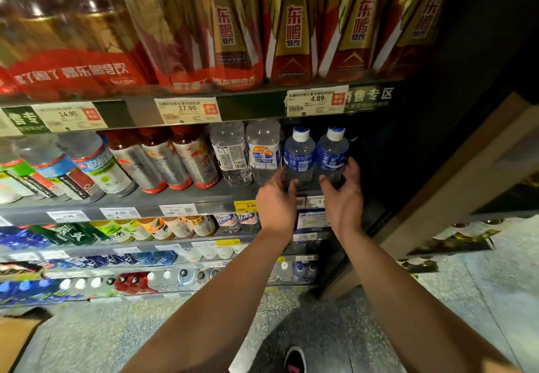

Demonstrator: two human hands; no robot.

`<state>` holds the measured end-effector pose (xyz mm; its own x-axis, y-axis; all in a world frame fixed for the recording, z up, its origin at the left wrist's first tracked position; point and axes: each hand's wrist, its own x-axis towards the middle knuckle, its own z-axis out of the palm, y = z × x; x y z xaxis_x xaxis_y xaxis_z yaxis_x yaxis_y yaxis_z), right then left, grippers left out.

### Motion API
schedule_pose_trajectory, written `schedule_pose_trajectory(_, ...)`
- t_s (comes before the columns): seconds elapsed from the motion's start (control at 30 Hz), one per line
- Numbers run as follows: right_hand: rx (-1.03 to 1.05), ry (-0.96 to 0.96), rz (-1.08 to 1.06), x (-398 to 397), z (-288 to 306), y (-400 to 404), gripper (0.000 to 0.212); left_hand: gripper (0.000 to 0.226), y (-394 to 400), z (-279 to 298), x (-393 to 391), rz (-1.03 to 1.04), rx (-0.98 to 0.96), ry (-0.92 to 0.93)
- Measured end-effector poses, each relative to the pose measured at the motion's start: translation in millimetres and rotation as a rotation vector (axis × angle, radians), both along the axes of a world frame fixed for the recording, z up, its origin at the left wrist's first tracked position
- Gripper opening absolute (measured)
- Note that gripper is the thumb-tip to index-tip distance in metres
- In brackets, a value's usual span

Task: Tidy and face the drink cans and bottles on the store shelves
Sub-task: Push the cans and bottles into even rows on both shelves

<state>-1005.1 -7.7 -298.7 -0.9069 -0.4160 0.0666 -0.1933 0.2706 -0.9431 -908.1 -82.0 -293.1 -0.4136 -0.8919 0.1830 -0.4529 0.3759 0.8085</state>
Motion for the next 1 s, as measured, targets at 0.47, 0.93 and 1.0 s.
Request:
schedule_pose_trajectory(0.47, 0.040, 0.134, -0.001, 144.9, -58.2, 17.6, 0.031, 0.012, -0.5, -77.6, 210.0, 0.097, 0.238, 0.116)
schedule_pose_trajectory(0.93, 0.363, -0.019, 0.155, 210.3, -170.7, -59.0, 0.037, 0.044, -70.1, -179.8, 224.1, -0.053, 0.382, 0.005)
schedule_pose_trajectory(1.0, 0.325, -0.067, 0.156, 199.5, -186.8, -74.1, 0.046, 0.049, -78.3, -191.3, 196.4, -0.057, 0.376, 0.010)
